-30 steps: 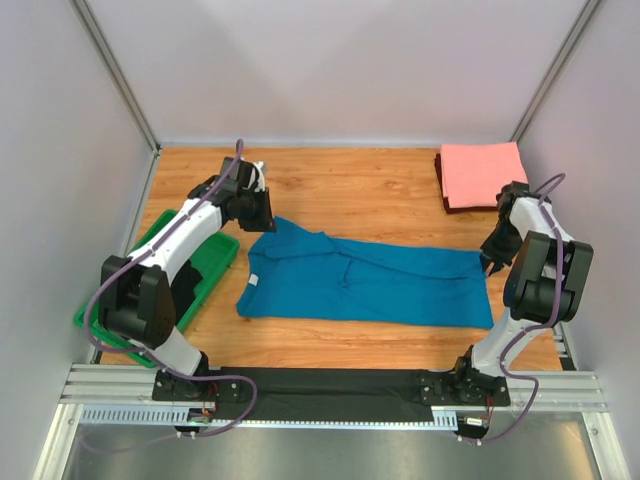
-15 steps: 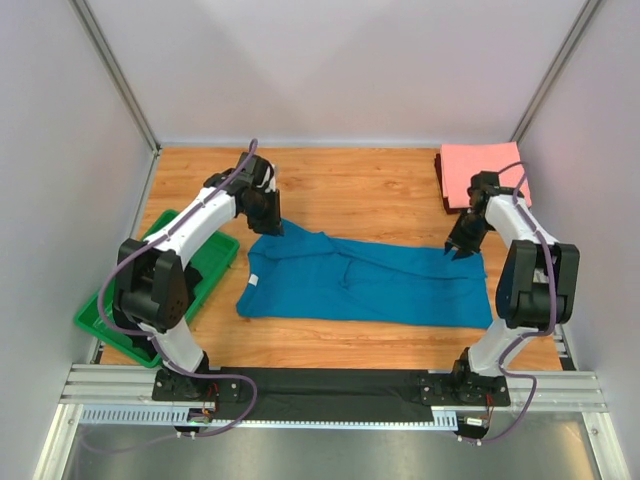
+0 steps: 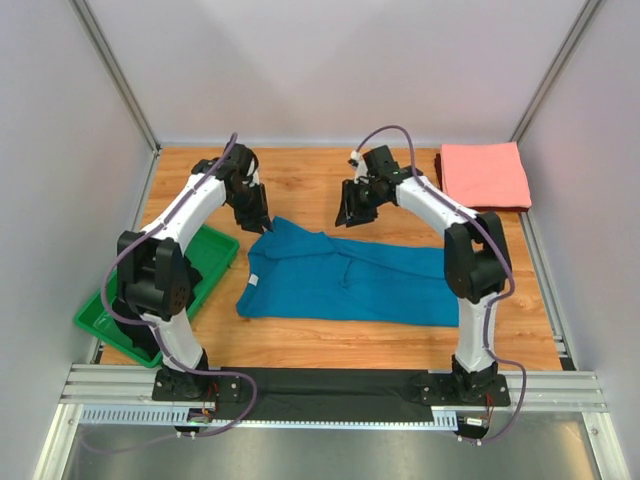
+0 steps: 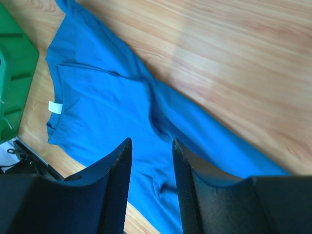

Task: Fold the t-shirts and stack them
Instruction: Fold the tshirt

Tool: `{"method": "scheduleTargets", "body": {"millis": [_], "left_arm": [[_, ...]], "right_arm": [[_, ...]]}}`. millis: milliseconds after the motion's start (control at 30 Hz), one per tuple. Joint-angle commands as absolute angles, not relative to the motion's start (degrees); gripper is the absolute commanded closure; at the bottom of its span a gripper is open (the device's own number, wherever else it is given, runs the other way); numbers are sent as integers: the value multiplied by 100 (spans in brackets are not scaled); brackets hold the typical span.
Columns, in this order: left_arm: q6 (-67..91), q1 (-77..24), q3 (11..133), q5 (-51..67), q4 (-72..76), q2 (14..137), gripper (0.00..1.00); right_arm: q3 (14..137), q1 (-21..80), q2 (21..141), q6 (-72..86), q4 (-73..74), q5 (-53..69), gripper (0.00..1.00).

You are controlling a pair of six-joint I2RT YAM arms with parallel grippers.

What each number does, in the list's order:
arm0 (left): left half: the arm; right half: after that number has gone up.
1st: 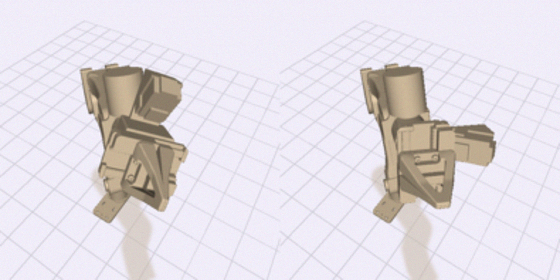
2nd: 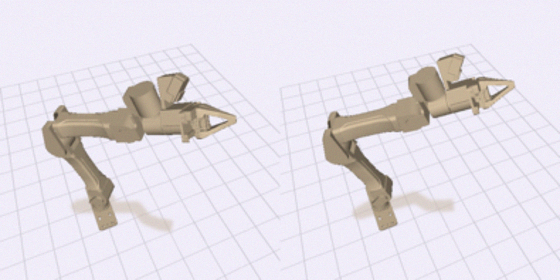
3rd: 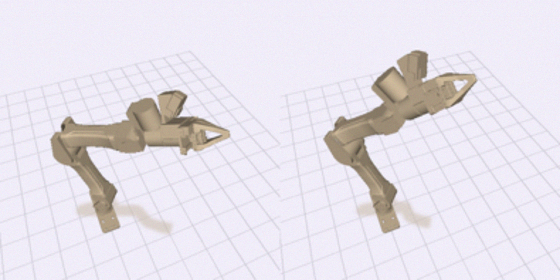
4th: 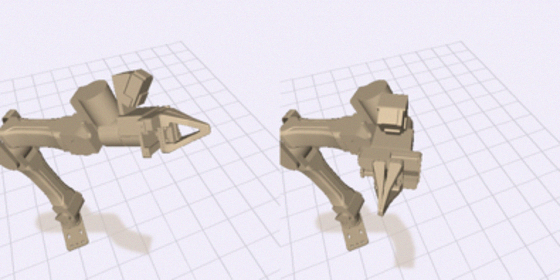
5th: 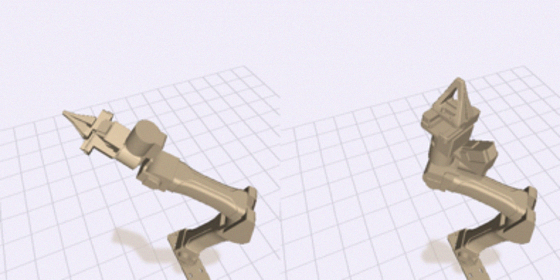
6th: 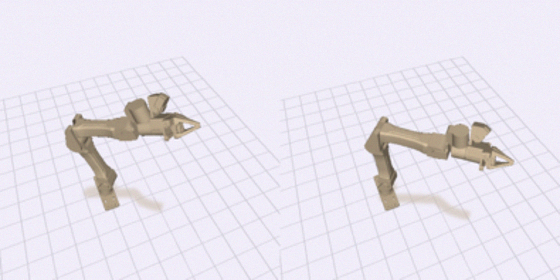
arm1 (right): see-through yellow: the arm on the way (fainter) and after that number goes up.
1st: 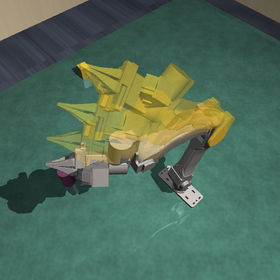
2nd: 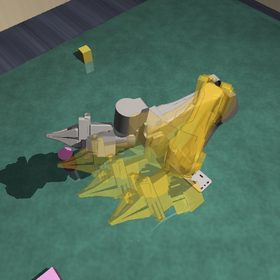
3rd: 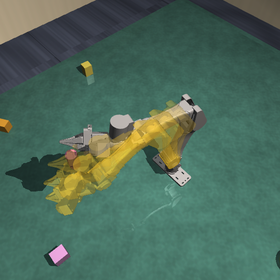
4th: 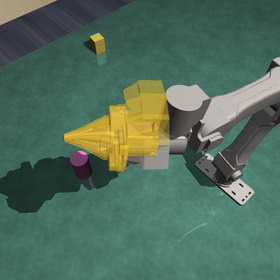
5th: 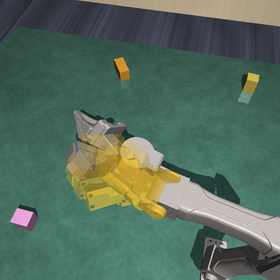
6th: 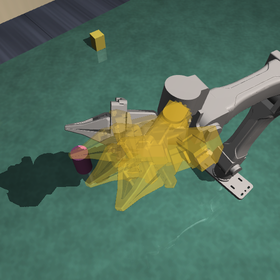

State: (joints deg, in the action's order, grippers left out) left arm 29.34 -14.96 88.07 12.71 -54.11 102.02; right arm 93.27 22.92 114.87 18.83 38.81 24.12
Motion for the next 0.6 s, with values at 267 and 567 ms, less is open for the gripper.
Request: {"method": "scheduleTargets", "body": {"millis": [267, 567], "left_arm": [[2137, -1310, 8605, 1925, -5090, 10881, 62], [1863, -1310, 8736, 1407, -4975, 11329, 58]], "right_arm": [[9940, 2619, 12647, 1372, 3244, 3559, 59], [10361, 2654, 12946, 1266, 3243, 3498, 59]]}}
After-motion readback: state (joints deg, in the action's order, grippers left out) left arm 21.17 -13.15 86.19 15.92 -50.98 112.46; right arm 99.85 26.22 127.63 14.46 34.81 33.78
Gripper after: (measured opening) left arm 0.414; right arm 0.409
